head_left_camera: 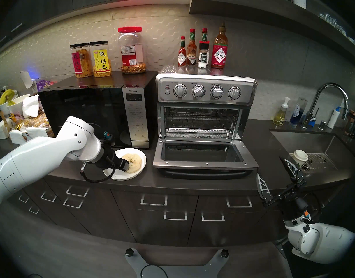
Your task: Open the oven and place the bagel inside on the rack
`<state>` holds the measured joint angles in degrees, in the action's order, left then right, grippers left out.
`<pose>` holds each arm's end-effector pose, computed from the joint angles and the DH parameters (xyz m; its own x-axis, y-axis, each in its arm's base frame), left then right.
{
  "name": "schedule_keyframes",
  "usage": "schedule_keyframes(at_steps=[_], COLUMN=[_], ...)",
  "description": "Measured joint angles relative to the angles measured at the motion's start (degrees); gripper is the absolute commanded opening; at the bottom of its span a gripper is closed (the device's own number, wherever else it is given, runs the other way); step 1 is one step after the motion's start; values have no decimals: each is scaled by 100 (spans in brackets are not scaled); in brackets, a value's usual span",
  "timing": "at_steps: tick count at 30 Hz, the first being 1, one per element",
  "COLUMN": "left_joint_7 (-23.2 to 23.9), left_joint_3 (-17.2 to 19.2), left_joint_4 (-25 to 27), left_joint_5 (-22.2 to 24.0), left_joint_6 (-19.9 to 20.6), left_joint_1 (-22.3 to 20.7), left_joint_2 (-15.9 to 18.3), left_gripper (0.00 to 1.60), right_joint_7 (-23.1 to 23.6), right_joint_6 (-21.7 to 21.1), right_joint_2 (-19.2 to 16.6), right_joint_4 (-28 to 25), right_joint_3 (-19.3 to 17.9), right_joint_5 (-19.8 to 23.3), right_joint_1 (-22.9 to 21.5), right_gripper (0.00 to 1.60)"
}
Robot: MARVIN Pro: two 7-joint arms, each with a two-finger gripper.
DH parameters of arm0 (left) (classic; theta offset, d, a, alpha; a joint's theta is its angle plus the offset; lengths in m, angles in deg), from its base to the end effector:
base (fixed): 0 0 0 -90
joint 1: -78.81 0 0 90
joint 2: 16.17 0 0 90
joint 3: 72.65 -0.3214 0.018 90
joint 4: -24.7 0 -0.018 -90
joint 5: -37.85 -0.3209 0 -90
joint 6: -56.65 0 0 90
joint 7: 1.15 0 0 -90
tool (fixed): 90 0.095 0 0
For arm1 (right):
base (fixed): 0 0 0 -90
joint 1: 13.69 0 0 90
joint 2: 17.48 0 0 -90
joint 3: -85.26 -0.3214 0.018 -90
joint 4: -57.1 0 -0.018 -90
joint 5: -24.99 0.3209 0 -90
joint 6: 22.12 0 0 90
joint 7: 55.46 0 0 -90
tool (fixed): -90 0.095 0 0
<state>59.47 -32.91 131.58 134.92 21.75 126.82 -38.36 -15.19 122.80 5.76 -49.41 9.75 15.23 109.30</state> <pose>0.4227 0.1182 -0.1842 0.8227 -0.2549 0.5081 -0.2899 -0.9570 -0.0106 0.2438 -0.1535 -0.2705 -0.6504 0.2292 0.7242 0.1947 -0.8712 0.4506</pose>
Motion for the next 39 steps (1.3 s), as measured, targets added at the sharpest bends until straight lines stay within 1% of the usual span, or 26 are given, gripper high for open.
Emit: schedule_keyframes(at_steps=[10,12,13,14,16,17,22,28,34,37,39], left_joint_7=[19,20,23,29,67,84,126,129,27,-66,-90], left_joint_3=[-81,-123,-149,-176,-226,-246,-333,-380,-417,-423,-420], left_joint_4=[-169,-200,-213,-225,-229,-228,-238,-179,132,451,551], left_joint_5=[-91,-105,-112,-118,-121,-121,-185,-216,-106,61,123], left_joint_6=[0,0,-1,-2,-4,-5,-7,-11,-18,-15,-13], left_joint_1=[-92,-116,-130,-144,-171,-182,-254,-264,-217,-152,-130], left_joint_2=[-159,-196,-215,-236,-285,-307,-358,-329,-156,52,127], left_gripper=[160,136,80,71,28,0,0,0,0,0,0], right_joint_7=[0,0,0,0,0,0,1,3,7,8,8], right_joint_6=[0,0,0,0,0,0,0,0,0,0,0], right_joint_2=[-2,-2,-2,-2,-2,-2,-1,1,7,16,20], right_joint_4=[0,0,0,0,0,0,0,0,0,0,0], right_joint_3=[0,0,0,0,0,0,-1,-4,-8,-9,-10], right_joint_5=[1,1,1,1,1,2,3,6,15,24,28], right_joint_1=[-2,-2,-2,-2,-2,-2,-2,-2,-1,-1,-1], right_gripper=[160,160,160,160,160,160,160,160,160,160,160])
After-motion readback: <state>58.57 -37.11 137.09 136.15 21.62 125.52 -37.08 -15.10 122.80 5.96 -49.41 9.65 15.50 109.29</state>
